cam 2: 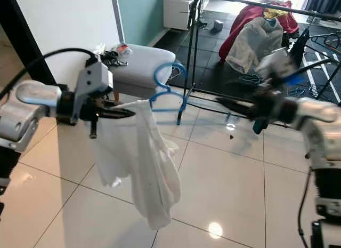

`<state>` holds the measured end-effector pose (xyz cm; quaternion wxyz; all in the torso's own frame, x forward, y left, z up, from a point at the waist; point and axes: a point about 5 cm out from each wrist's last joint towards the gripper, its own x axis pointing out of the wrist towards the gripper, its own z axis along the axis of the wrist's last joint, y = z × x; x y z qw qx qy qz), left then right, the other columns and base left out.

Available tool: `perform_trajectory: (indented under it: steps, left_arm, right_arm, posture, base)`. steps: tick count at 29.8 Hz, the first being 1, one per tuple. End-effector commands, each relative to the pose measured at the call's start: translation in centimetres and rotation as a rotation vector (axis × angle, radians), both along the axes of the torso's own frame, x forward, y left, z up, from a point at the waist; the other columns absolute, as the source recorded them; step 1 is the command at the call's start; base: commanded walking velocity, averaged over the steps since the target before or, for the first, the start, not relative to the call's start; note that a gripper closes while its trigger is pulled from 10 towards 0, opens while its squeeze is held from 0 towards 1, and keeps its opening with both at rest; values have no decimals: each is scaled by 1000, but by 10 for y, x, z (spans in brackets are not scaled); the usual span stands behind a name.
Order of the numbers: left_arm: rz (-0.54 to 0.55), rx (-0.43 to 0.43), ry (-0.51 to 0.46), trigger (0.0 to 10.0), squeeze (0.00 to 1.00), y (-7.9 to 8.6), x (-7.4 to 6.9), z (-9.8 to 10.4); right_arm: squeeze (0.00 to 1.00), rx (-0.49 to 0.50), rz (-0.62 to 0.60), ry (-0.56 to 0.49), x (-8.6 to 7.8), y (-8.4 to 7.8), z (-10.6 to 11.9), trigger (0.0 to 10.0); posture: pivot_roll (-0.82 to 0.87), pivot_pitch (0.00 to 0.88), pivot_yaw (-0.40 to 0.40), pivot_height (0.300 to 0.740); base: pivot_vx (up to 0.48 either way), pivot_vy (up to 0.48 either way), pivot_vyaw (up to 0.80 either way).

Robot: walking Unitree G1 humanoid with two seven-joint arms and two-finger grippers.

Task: Hang hanger

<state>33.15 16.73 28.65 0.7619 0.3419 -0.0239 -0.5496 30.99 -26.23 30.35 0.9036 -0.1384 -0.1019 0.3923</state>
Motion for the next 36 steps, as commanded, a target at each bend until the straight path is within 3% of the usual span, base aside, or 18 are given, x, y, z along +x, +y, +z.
perform_trajectory:
  steps: [1,2,3,12,14,15,17,18,22,24,26,27,28,29,30,31,32,36]
  left_arm:
    - [7,-18,-63,0,0,1,2,12]
    - [7,-18,-63,0,0,1,2,12]
    - [25,-48,-97,0,0,1,4,17]
    - [62,-80,-153,0,0,6,10,26]
    - [64,-135,-196,0,0,11,10,38]
    - [52,-173,-209,0,0,11,8,45]
    - [41,-197,-216,0,0,10,7,48]
    - [35,-218,-222,0,0,10,6,52]
    - [45,-242,-240,0,0,11,6,56]
    - [25,-309,-259,0,0,11,3,64]
    - [25,-309,-259,0,0,11,3,64]
    - [-6,-338,-267,1569,0,8,0,67]
    - [-6,-338,-267,1569,0,8,0,67]
    - [-68,-380,-267,7412,0,4,-5,71]
    - [-68,-380,-267,7412,0,4,-5,71]
    - [-125,-413,-261,10000,0,0,-11,72]
    - [-172,-440,-258,10000,0,-4,-15,74]
    - [-218,-467,-260,10000,0,-10,-20,76]
  right_arm:
    - [1000,77,-63,-23,-12,-23,4,10000]
    - [1000,77,-63,-23,-12,-23,4,10000]
    - [1000,203,-105,-47,-27,-40,1,10000]
    - [1000,419,-86,-37,-52,-50,-19,10000]
    - [1000,501,-42,66,-70,-49,-51,10000]
    - [761,528,-35,123,-75,-48,-67,10000]
    - [761,541,-34,158,-78,-47,-77,10000]
    - [0,571,-33,183,-79,-46,-84,10000]
    - [0,647,-31,203,-79,-43,-93,10000]
    - [0,743,-124,250,-67,-41,-112,10000]
    - [0,743,-124,250,-67,-41,-112,10000]
    - [0,771,-162,265,-62,-40,-117,10000]
    - [0,771,-162,265,-62,-40,-117,10000]
    - [0,811,-185,294,-55,-34,-123,10000]
    - [0,811,-185,294,-55,-34,-123,10000]
    - [0,835,-176,329,-50,-25,-127,10000]
    - [0,835,-154,377,-45,-14,-132,10000]
    - [0,787,-99,461,-42,1,-139,10000]
  posture:
    - [-36,62,-31,740]
    - [-36,62,-31,740]
    - [-40,60,-32,740]
    - [-42,62,-31,740]
    - [-41,66,-34,740]
    - [-43,68,-36,740]
    - [-43,68,-36,740]
    - [-40,70,-37,740]
    - [-37,69,-38,740]
    - [-38,71,-38,740]
    - [-38,71,-38,740]
    - [-38,71,-38,740]
    - [-38,71,-38,740]
    - [-43,75,-36,740]
    - [-43,75,-36,740]
    - [-43,75,-36,740]
    - [-42,76,-37,740]
    - [-35,78,-42,740]
  base:
    - [0,0,0]
    - [0,0,0]
    - [0,0,0]
    - [0,0,0]
    - [0,0,0]
    - [0,0,0]
    - [0,0,0]
    - [0,0,0]
    - [0,0,0]
    - [0,0,0]
    - [0,0,0]
    - [0,0,0]
    - [0,0,0]
    - [0,0,0]
    - [0,0,0]
    - [0,0,0]
    - [0,0,0]
    - [0,0,0]
